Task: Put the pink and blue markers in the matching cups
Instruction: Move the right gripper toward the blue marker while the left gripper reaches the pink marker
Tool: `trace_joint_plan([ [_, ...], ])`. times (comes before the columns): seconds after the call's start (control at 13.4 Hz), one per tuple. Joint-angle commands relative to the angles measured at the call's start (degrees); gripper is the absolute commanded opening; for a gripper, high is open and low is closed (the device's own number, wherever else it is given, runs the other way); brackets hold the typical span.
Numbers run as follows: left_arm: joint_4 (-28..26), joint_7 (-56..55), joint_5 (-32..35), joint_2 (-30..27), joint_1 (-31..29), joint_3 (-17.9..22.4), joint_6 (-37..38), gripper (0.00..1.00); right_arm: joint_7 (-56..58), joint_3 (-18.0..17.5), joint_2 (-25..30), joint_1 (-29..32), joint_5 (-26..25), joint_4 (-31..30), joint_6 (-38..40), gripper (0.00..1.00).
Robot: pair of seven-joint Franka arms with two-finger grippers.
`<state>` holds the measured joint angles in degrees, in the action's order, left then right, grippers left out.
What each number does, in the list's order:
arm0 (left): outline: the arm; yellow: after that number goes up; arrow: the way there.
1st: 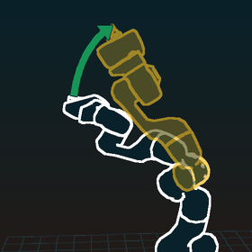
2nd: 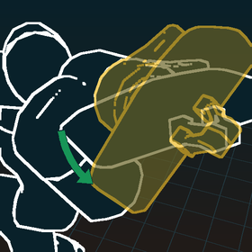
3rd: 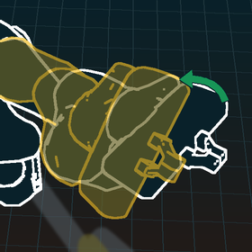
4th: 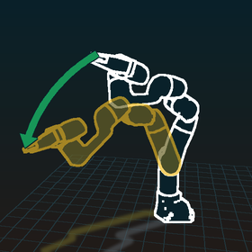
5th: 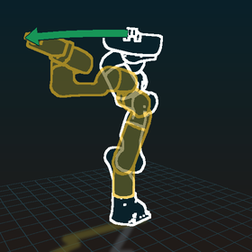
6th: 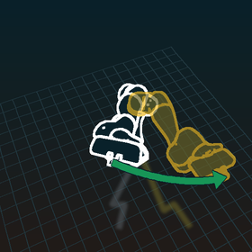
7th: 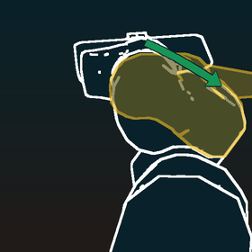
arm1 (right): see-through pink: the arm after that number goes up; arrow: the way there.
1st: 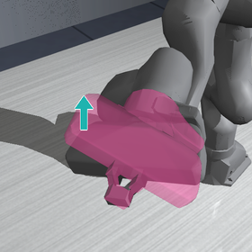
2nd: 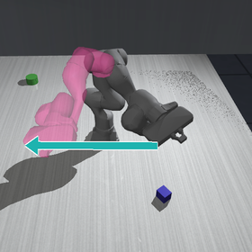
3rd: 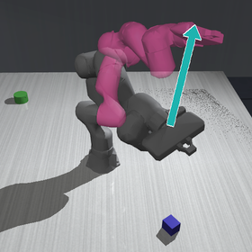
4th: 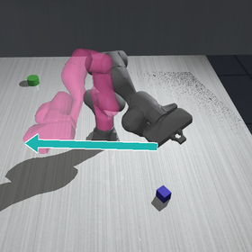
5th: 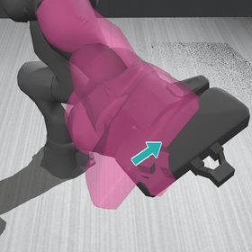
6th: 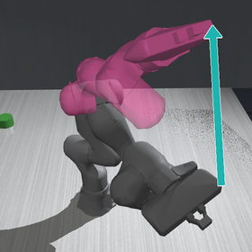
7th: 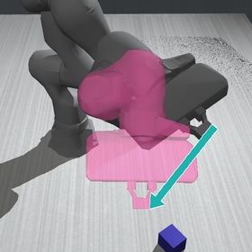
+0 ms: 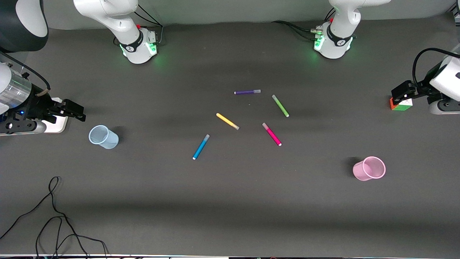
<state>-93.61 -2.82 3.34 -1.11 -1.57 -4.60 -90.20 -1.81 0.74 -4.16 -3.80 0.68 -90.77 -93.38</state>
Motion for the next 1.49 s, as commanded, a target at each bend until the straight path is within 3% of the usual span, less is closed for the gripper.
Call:
trace_joint_plan([
  [0.0, 2.03, -0.7, -0.27, 0.75, 0.17, -0.14, 2.22, 1.0, -1.09, -0.38, -0.23, 0.37, 0.55, -0.1, -0.05, 1.0],
  [0.22, 1.94, -0.78, -0.27, 0.84, 0.52, -0.23, 2.31, 1.0, -1.26, -0.47, -1.8, 0.19, 0.81, 0.07, 1.44, 1.0],
  [0.37, 1.94, -2.79, -0.27, 1.89, 1.66, -1.28, 2.48, 1.0, -3.54, -2.83, -4.44, -0.42, 2.04, 0.16, 2.23, 1.0],
  [0.45, 1.68, -5.59, -0.27, 4.07, 2.79, -1.46, 3.01, 1.0, -6.08, -3.63, -6.54, -0.6, 2.74, 0.42, 2.23, 1.0],
  [0.67, 1.85, -18.48, -0.27, 11.01, 10.25, -1.73, 2.14, 1.0, -11.36, -4.51, -15.05, -0.69, 13.87, 1.74, 2.23, 1.0],
  [0.82, 1.68, -23.18, -0.35, 15.5, 13.86, -1.73, 0.65, 1.0, -16.62, -4.52, -21.47, -2.08, 18.46, 4.28, 2.23, 1.0],
  [1.19, 1.59, -34.84, -2.9, 27.1, 21.68, -1.73, -5.58, 1.0, -34.12, -10.04, -36.68, -4.02, 21.11, 12.53, 0.48, 1.0],
  [1.42, 1.59, -48.63, -3.08, 32.64, 27.04, -1.81, -8.75, 1.0, -36.07, -10.14, -41.27, -4.82, 21.55, 13.69, -5.3, 1.0],
])
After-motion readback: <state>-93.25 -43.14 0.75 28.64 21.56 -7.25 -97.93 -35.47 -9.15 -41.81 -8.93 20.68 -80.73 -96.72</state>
